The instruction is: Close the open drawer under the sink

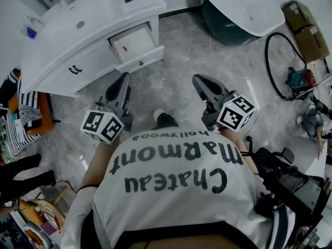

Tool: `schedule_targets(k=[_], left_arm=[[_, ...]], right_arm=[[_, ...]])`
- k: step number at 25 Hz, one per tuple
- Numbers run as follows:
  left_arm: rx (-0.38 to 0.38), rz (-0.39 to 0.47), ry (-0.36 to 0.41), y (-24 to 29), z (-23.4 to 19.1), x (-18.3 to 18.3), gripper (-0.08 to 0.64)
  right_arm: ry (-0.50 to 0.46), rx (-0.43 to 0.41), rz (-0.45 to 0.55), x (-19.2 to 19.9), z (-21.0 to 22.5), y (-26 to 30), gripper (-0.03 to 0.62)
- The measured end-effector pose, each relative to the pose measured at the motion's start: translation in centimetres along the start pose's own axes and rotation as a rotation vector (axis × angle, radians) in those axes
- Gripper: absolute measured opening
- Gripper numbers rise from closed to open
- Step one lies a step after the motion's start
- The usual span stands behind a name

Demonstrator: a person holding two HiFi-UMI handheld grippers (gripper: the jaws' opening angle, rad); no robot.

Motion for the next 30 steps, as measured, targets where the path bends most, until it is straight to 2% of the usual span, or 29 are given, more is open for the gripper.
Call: schedule_targets(k=[3,6,11,17,23,30], left_arm=[[0.015,0.005,0.039,2.1,-0.9,-1.1,0.009],[-0.002,0.016,0.059,3.8,-2.2,-2.2,0.009],[-0.017,0.024,0.06,5.6,-3.6,-3.3,0.009],[-0.032,0.02,0.044,6.2,-4.7,-3.0,0.009],[-0.015,0.058,0.054,8.2,-5.2,-3.4,0.009],[-0.015,0.055,0.045,9.8,-6.1,-3.9,0.009]], right_arm=[[-0.013,-0.013,-0.002,-1.7,1.2,2.0,0.012],[-0.015,-0.031,-0.004,-3.0,2.2,3.8,0.012],[-0.023,-0.053,-0.023,-4.7,3.6,6.3,0.012],[-0.026,-0.087,-0.062,-4.8,3.9,8.8,0.012],[-0.038,-0.081,-0.077,-5.0,5.0,9.6,0.012],[-0.057,-0.075,-0.074,-6.6,5.9,10.5,0.012]])
Point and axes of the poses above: the fingertips, and each gripper's own axes: y forward along the fingers, z to its right, x out of its underside, the point moved 7 cm from there along -y, backward along the fingers, and after that the axes turned 1 degree about -z, right-handed, at the moved point
